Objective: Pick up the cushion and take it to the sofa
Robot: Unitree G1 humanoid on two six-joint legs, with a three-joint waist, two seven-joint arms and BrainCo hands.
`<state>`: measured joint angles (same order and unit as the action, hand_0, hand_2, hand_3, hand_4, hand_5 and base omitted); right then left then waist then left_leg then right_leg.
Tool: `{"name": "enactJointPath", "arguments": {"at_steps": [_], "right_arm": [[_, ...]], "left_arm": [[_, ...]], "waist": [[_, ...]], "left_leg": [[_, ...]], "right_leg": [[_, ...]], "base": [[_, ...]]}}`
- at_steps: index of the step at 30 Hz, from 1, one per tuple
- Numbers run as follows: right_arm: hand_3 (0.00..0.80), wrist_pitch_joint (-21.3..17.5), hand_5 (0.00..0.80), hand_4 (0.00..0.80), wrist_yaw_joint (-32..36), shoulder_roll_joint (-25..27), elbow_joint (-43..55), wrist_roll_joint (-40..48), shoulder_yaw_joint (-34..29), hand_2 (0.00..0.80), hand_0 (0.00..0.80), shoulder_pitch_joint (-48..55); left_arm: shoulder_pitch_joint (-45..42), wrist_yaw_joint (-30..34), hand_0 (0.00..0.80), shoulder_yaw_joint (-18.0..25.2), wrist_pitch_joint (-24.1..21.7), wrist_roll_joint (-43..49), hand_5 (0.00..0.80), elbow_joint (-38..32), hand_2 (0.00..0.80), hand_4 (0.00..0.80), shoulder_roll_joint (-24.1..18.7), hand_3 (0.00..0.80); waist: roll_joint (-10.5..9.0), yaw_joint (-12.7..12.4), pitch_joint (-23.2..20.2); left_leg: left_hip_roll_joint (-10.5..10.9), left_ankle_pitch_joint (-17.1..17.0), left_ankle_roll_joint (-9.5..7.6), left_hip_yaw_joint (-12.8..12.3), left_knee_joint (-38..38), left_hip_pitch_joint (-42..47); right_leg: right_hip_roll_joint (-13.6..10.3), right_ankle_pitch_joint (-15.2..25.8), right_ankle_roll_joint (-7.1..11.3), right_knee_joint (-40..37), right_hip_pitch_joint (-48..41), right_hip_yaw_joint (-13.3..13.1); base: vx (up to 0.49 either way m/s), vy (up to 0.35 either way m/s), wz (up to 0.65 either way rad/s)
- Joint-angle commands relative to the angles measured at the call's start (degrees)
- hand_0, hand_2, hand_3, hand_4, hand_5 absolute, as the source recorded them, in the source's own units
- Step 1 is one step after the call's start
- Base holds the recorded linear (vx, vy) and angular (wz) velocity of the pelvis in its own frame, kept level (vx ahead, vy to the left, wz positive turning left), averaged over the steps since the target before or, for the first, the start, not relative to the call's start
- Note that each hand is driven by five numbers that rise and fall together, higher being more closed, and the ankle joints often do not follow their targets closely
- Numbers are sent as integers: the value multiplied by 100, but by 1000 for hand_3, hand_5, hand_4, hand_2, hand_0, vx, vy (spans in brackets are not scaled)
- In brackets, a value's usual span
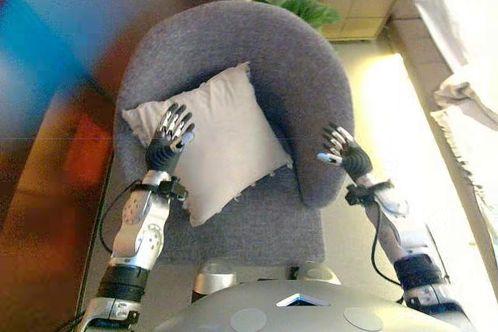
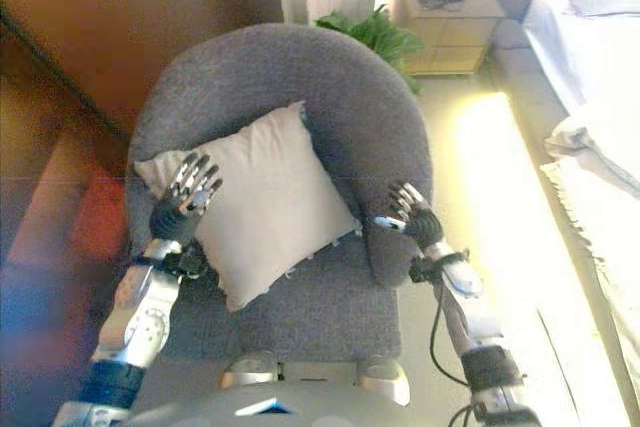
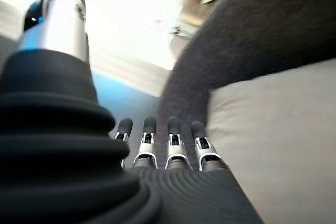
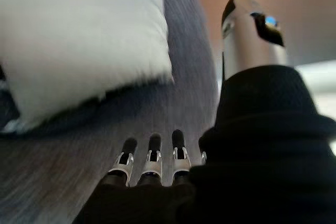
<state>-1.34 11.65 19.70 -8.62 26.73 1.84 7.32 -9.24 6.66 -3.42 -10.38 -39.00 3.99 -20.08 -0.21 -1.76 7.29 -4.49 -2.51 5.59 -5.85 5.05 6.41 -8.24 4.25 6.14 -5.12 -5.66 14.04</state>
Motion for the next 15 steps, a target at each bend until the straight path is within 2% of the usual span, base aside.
{"name": "enactJointPath", "arguments": {"at_steps": [1, 4, 9, 15], "right_arm": [[0, -392, 0, 0, 228, -292, 406, 932, -364, 0, 0, 161], [0, -409, 0, 0, 134, -533, 189, 1512, -376, 0, 0, 175], [0, -614, 0, 0, -156, -633, 57, 1453, -355, 0, 0, 159], [0, -675, 0, 0, -276, -621, -19, 1480, -41, 0, 0, 122]], "left_arm": [[-188, 315, 0, 416, -220, -19, 0, 124, 0, 0, -53, 0], [-222, 206, 0, 334, -342, 66, 0, 221, 0, 0, 11, 0], [-274, 213, 0, 359, -322, -339, 0, 227, 0, 0, 114, 0], [-220, 133, 0, 212, -366, -84, 0, 126, 0, 0, 63, 0]], "waist": [[-130, 61, -317], [-131, 105, -322], [-144, 82, -363], [-145, 57, -391]], "left_leg": [[324, 329, -412, -239, -136, 11], [325, 336, -425, -310, -99, 49], [366, 343, -434, -338, -86, 42], [363, 332, -442, -380, -100, 7]], "right_leg": [[102, -92, 54, 150, 15, -90], [134, -82, 37, 132, 2, -120], [153, -60, 32, 61, -15, -114], [154, -72, 25, 89, 7, -106]], "base": [[-6, 20, -20], [-20, 11, -17], [-22, 3, -17], [-7, -1, -2]]}}
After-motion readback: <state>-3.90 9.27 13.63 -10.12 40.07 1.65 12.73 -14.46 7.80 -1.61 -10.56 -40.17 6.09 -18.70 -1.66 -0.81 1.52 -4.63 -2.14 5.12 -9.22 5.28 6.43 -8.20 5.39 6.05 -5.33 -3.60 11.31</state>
